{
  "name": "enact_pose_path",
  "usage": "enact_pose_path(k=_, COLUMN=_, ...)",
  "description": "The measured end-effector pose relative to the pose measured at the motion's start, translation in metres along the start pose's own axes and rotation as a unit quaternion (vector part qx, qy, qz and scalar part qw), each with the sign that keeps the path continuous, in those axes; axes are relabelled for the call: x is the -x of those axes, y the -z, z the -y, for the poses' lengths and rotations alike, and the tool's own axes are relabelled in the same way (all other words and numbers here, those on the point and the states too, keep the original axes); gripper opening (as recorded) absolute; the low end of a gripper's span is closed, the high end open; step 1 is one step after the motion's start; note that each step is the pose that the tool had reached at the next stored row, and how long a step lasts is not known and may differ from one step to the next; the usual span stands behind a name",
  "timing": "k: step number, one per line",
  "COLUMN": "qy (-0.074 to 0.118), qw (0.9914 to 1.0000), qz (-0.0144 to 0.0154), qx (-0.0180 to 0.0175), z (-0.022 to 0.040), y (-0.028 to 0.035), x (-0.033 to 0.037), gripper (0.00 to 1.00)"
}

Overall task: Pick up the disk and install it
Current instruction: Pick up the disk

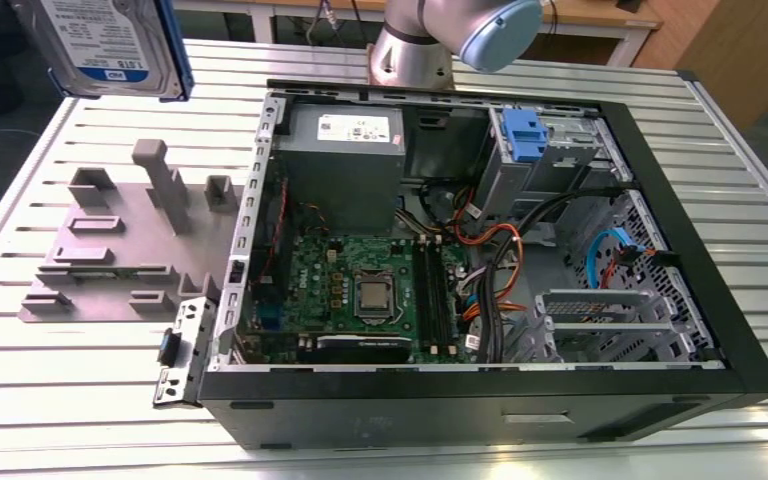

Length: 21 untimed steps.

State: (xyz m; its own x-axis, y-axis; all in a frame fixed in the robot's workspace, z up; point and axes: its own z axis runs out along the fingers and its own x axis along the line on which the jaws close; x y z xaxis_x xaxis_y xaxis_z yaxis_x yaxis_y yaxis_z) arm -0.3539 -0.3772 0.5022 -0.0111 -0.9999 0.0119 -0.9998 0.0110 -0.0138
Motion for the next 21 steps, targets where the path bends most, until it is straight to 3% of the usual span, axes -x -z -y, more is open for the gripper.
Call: enact_pose_path(k=21, qy=0.0, qw=1.0, qz=0.0, qx=0.0, z=0.0047, y=-0.0001, x=-0.0001, gripper=0.36)
